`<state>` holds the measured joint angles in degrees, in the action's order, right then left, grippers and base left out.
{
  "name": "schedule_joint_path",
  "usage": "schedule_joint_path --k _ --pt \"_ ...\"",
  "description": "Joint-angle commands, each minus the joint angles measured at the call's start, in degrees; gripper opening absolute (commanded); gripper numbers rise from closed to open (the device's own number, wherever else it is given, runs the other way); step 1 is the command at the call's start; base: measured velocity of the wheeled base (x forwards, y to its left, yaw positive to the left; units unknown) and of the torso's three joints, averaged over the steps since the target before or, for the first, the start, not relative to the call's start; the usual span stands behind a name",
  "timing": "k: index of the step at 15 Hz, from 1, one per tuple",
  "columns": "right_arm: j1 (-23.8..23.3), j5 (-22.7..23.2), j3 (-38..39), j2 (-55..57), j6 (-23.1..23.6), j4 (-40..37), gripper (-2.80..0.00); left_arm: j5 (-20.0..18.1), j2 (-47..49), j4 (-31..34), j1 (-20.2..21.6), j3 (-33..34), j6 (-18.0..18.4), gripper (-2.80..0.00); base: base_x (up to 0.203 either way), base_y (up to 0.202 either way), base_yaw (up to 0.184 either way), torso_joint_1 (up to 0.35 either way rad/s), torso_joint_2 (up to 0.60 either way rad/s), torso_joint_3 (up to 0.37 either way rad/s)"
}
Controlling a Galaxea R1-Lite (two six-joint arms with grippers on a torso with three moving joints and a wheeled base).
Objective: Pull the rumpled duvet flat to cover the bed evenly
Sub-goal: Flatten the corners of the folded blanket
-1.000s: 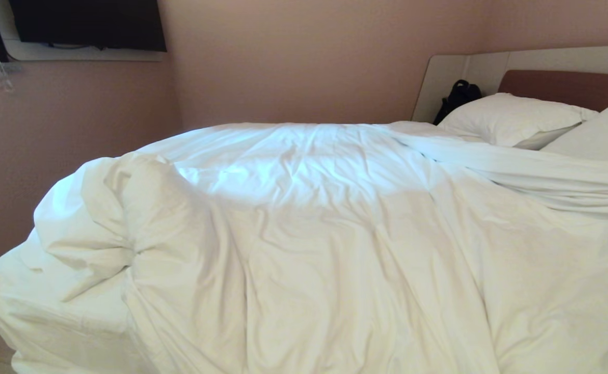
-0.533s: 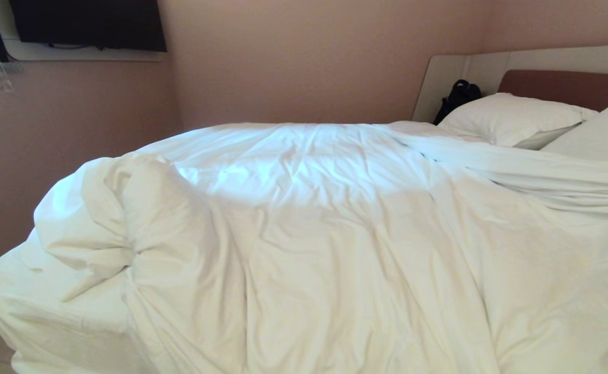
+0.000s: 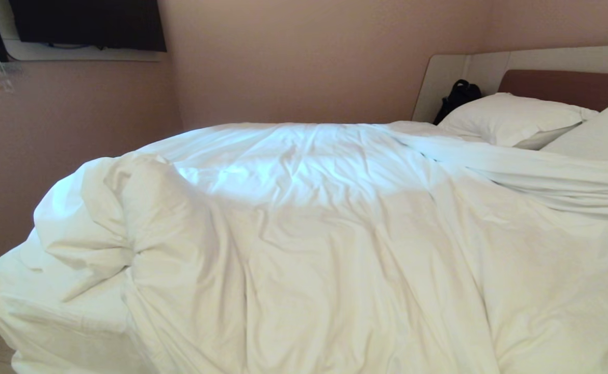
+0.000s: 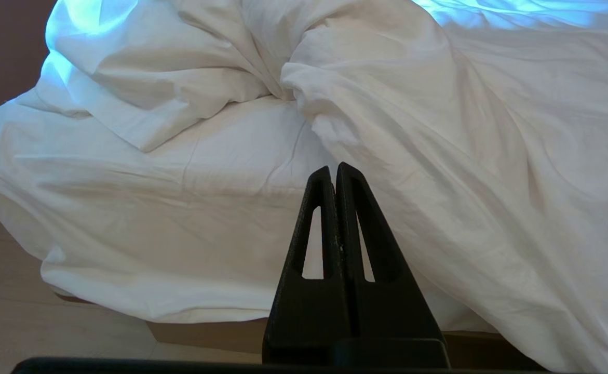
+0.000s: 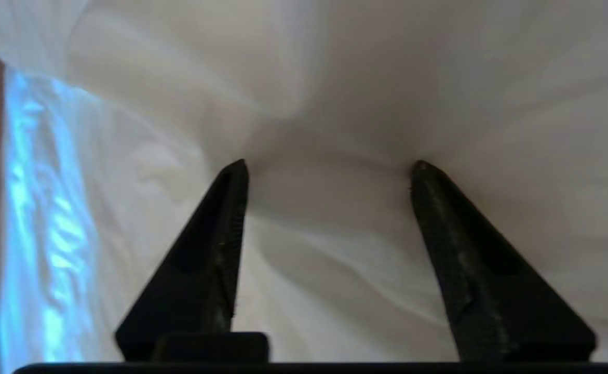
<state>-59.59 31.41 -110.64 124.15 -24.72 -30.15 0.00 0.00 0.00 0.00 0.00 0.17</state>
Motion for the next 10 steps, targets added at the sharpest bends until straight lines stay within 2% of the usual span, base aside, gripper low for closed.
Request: schedule_joint_path --k 1,8,10 --pt "0.0 3.31 -0.01 -0.57 -1.73 -4.48 0.0 0.0 0.0 0.0 0.0 0.0 0.01 -2.8 0.0 0.0 0.0 0.0 0.0 0.0" --pt "-0.27 2.91 -0.01 -4.14 -1.47 -4.41 0.0 0.0 0.0 0.0 0.0 0.0 0.01 -2.8 0.0 0.0 0.0 0.0 0.0 0.0" --pt "-0.35 1.04 -0.1 -4.54 -1.2 -3.61 0.0 0.0 0.0 0.0 0.0 0.0 0.01 -2.8 0.0 0.0 0.0 0.0 0.0 0.0"
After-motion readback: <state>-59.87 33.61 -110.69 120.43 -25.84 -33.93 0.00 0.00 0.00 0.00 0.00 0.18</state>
